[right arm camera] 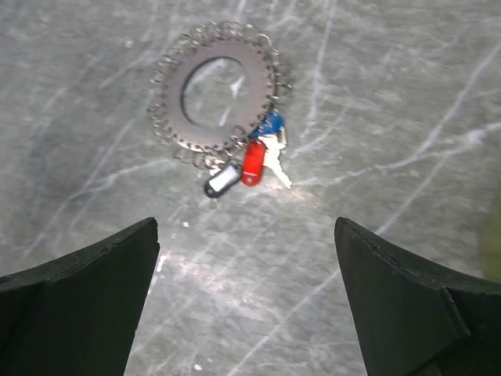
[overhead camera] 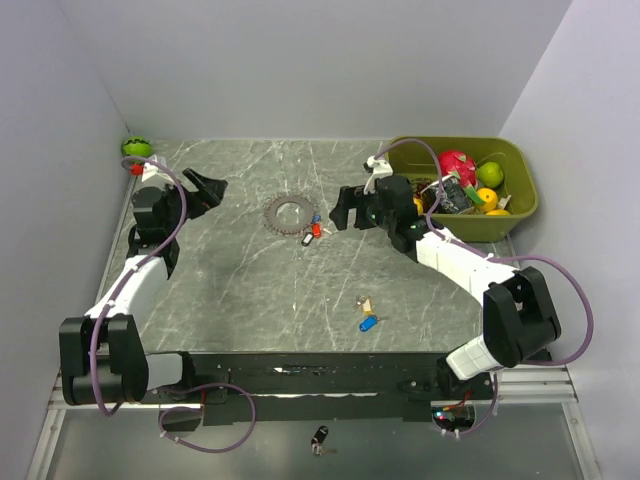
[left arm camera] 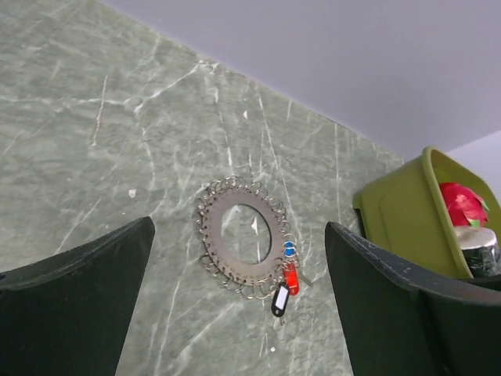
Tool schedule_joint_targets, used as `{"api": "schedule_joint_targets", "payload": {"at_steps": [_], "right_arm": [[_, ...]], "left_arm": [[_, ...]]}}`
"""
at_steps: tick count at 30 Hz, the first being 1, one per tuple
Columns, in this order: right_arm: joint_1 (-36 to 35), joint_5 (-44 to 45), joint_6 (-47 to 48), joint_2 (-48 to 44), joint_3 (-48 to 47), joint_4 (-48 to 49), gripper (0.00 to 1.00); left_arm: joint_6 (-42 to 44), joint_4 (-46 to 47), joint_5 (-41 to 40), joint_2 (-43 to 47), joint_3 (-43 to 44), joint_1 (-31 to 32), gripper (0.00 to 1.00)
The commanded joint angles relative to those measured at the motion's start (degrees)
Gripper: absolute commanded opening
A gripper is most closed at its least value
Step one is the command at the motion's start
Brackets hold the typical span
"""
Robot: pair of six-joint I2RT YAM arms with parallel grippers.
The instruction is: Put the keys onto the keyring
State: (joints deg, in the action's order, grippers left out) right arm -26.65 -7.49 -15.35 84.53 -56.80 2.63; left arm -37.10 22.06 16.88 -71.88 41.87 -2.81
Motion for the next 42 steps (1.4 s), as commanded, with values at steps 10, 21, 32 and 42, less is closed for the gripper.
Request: {"api": "schedule_joint_targets", "payload": {"at_steps": [10,21,32,42], "right_arm": [[-0.41,-6.84,-4.07,7.31,-7.28,-2.37,1.00],[-0.68,-6.84,-2.93,8.28,-6.66,-5.45,1.00],[-0.77,-5.87,-1.08,7.67,-4.81,-9.12,1.00],[-3.05,-5.61,0.85,5.73,-2.62,-11.60,1.00]], "left_arm": [[5.72,-15.36,6.15,-18.89,18.14,8.58,0.96],[5.47,-24.18,6.32,-44.74,38.72,18.19,0.65],[8.27,-33.48,-0.18,-52.32,43.13,19.07,0.36],[9.33,-37.01,2.36,-45.46,28.81,19.86,0.06]]}}
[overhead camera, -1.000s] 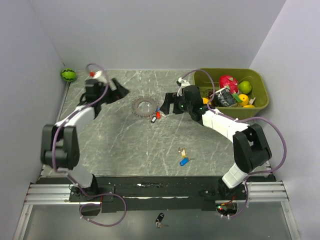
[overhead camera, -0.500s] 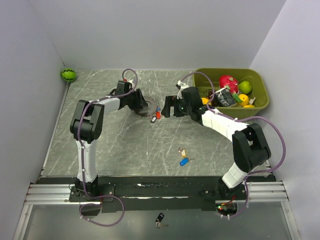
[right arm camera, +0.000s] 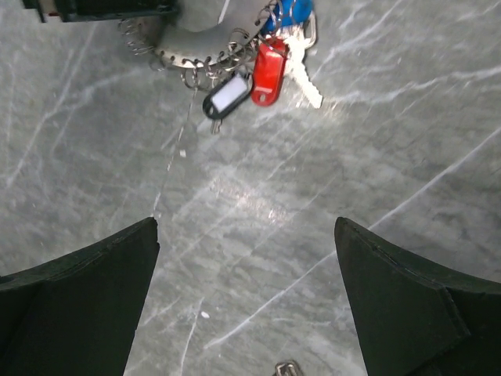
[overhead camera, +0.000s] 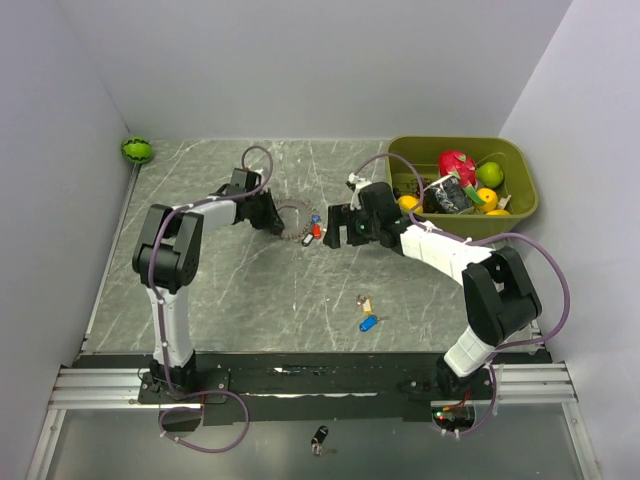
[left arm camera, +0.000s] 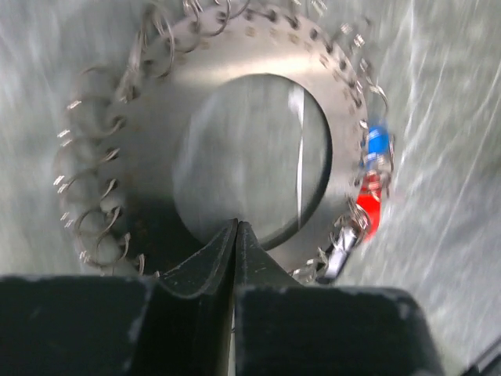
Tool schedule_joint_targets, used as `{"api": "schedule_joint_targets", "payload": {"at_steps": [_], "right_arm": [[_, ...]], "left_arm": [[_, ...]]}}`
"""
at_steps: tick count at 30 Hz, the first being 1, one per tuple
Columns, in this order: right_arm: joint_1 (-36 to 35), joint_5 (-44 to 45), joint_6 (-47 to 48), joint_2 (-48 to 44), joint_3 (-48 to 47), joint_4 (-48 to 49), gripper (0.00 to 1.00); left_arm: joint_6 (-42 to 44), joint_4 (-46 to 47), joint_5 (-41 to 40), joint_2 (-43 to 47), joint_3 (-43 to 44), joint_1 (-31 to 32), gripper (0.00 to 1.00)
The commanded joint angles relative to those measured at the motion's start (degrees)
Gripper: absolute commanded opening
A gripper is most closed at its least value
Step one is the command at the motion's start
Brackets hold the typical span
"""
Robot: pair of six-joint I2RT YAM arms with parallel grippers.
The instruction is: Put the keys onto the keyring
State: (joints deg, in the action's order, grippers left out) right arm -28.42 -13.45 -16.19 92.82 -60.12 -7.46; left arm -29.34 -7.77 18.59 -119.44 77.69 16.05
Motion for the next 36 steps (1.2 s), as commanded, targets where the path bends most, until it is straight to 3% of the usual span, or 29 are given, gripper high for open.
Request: {"api": "schedule_joint_targets", "payload": {"at_steps": [1,11,13,14,15,18,21,24,29,32,36], "right_arm": [[-1.28,0.44,1.77,-2.64,0.88,-1.59,1.00],[-2.07,3.43,2.30,-3.95,0.09,-2.56,1.00],[-2.16,3.35,1.69,-4.31,0.87,-1.24,1.00],[-2.25,3.43,1.42,-4.05,0.79,-0.63,1.00],[-2.42,3.35,1.33,-3.61,0.62,-0.62,1.00],[-2.86,3.08,1.59,-1.50,-1.40,-1.67,1.00],[-3.74,2.82,1.86,0.61,-3.68,-2.99,1.00],[-4.09,2.82,1.51,2.72,-5.45,-4.13,1.00],[-4.27,1.68,-0.07,7.02,-7.82,-4.31,0.97],[-4.27,0.10,-1.12,9.57,-9.66,-4.23,0.84],[-4.36,-3.24,-1.92,13.26,-11.69,-4.84,0.66]], "left_arm": [[1.48,-6.74,1.27,2.97,-9.90,1.78,0.05],[-2.73,-5.06,-2.93,15.53,-29.25,9.69,0.01],[-2.65,-4.45,-3.82,20.53,-31.27,10.14,0.07],[-2.74,-4.10,-4.35,22.30,-31.46,10.14,0.11],[-2.48,-3.75,-5.13,24.06,-31.29,10.14,0.36],[-3.26,-3.31,-7.95,31.26,-30.32,10.14,0.68],[-4.49,-4.62,-11.81,37.60,-29.44,9.79,0.85],[-5.72,-7.52,-13.67,40.07,-29.53,7.95,0.88],[-7.74,-7.54,-10.26,36.83,-33.91,3.03,0.86],[-9.15,-1.03,-2.96,33.14,-38.83,-0.58,0.83],[-11.08,5.12,2.76,30.06,-40.42,-0.94,0.74]]}}
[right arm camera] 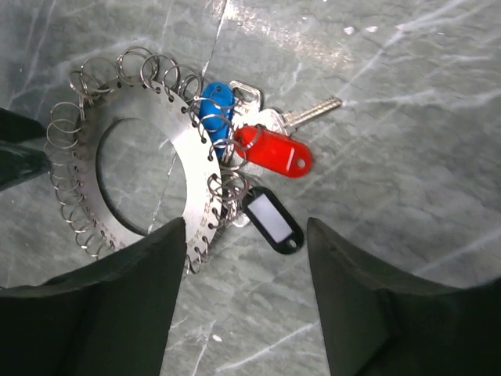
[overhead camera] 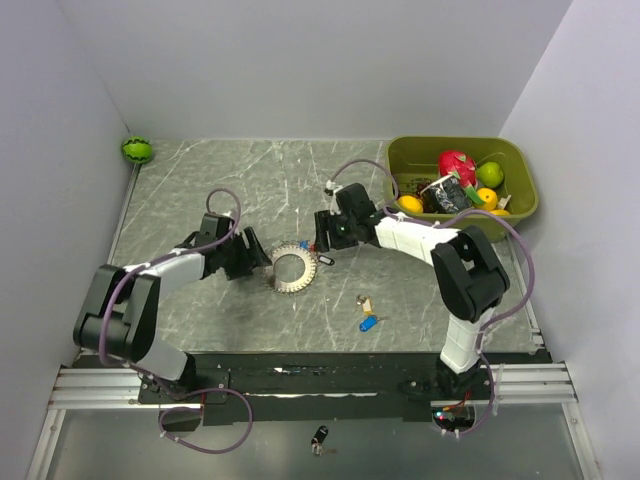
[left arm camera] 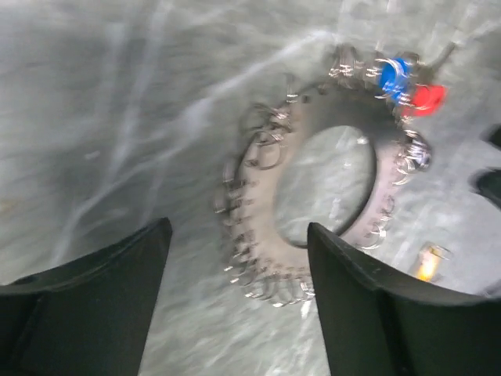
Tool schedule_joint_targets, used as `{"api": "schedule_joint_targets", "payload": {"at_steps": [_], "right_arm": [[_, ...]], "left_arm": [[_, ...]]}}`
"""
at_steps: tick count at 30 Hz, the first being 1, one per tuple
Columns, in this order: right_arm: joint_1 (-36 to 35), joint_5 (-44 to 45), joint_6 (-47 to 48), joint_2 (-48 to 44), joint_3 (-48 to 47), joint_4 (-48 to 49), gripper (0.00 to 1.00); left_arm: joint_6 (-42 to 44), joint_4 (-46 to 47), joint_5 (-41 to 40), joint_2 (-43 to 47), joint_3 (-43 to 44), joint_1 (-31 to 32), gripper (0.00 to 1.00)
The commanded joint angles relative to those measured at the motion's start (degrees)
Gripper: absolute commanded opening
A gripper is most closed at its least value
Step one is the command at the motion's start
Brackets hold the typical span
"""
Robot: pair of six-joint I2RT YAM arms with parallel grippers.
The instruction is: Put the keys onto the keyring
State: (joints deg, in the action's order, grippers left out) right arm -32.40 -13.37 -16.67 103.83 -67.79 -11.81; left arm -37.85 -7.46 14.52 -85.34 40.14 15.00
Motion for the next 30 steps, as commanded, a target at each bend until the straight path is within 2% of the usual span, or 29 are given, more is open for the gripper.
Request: {"api": "schedule_joint_targets", "payload": {"at_steps": [1,3,6,10,14,16,22,26,27,29,30], "right_arm": [[-0.38,-3.86,-1.53,2.86,-4.02,-0.40,0.62],[-0.82,-4.21,-1.97,4.09,-3.84,-0.23,0.59],[-1.08,-5.09,-2.58,5.06,-3.40,-0.93,0.52],[-1.61,-7.37,-2.50,4.89,-1.03,-0.05,0.46],[-1.96,-10.62,-2.32,4.02,0.55,-0.76,0.36],[-2.31,-11.50,-2.49,3.31,1.34,-0.49,0.32],[-3.36,-18.36,-3.72,1.55,3.45,1.35,0.30],[-3.90,-16.78,-5.92,-1.95,6.87,4.69,0.36],[-3.90,-16.17,-6.27,-2.92,7.49,5.83,0.38],[-3.81,-14.15,-6.54,-5.90,8.99,6.62,0.40],[-3.81,-13.45,-6.45,-6.88,9.43,6.98,0.43]], "left_arm": [[-2.85,6.83,8.40,-4.39,-3.22,0.11,0.69],[-2.67,7.03,8.94,-5.71,-2.88,0.11,0.65],[-1.19,6.94,8.68,-8.34,-0.68,0.11,0.52],[0.93,5.97,9.03,-13.18,3.79,0.11,0.27],[3.56,3.60,7.90,-17.83,10.72,0.11,0.17],[4.35,1.84,7.10,-19.41,14.59,0.11,0.16],[6.55,-0.71,7.88,-23.11,24.09,0.20,0.17],[7.34,-0.97,10.44,-25.31,26.83,0.55,0.20],[7.43,-1.06,9.91,-25.05,26.83,0.64,0.23],[7.70,-1.41,7.02,-22.95,25.61,0.64,0.37],[7.61,-1.33,5.97,-21.72,24.82,0.64,0.48]]}}
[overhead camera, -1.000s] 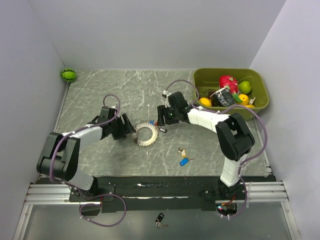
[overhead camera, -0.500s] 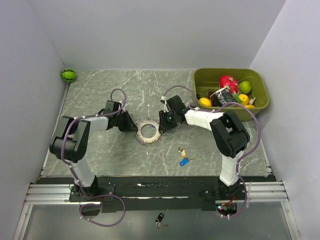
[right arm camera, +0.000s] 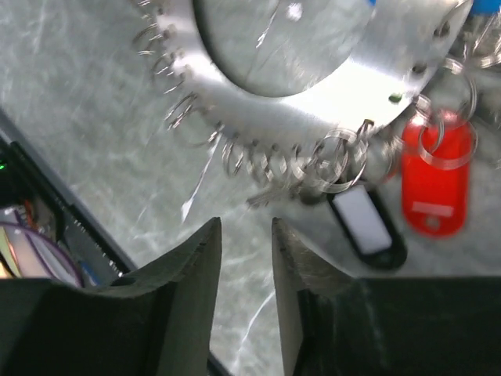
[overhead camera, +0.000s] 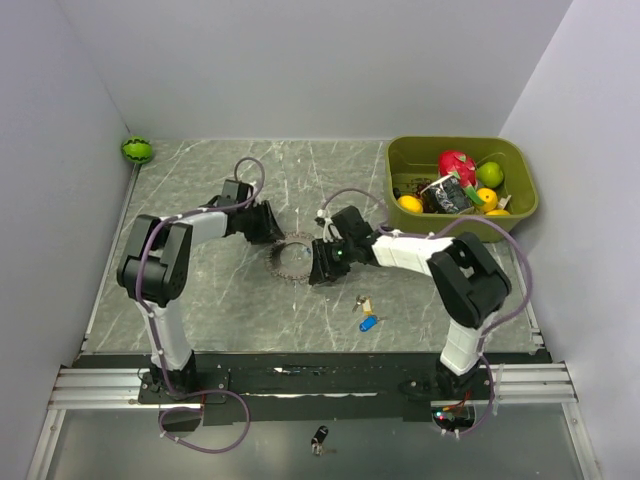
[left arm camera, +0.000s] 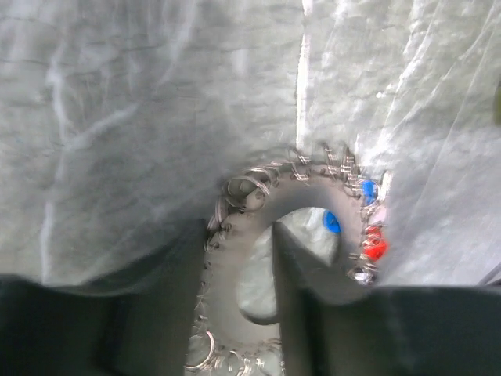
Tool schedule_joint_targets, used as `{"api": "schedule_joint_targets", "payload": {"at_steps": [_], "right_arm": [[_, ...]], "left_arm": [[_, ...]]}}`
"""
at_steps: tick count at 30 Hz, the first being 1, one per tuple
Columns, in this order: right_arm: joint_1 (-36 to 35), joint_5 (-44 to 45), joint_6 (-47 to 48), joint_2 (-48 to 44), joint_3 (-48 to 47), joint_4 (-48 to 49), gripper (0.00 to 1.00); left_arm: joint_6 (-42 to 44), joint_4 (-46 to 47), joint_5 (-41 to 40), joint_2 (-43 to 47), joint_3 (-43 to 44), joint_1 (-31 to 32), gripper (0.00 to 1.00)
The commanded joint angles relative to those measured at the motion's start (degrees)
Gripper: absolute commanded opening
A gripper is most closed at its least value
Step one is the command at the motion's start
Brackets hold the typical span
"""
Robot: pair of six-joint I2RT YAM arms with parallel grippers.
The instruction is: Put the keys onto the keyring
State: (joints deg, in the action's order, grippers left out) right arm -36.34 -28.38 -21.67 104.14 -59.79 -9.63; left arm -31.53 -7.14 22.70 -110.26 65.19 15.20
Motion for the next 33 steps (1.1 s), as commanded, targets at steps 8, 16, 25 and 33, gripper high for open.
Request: {"api": "schedule_joint_targets", "payload": {"at_steps": [8,16,25,33], "right_arm": [[0.04,7.01,0.75,-9.49,0.56,5.32,0.65],[1.27,15.80,1.55,0.61,-10.77,-2.41,0.64],[1.80,16.52,0.67,5.11,-12.72,-3.12,0.51],[1.62,11.77,-1.44,4.23,-6.67,-1.27,0.33]], "left_arm": [[-1.07,1.41,-5.92,16.64,-11.04,0.53,0.64],[-5.64,5.81,-1.69,21.23,-21.59,0.79,0.63],[-7.85,11.18,3.23,13.32,-22.13,1.94,0.58],[-5.30,8.46,2.00,8.40,-15.19,3.61,0.51]]}}
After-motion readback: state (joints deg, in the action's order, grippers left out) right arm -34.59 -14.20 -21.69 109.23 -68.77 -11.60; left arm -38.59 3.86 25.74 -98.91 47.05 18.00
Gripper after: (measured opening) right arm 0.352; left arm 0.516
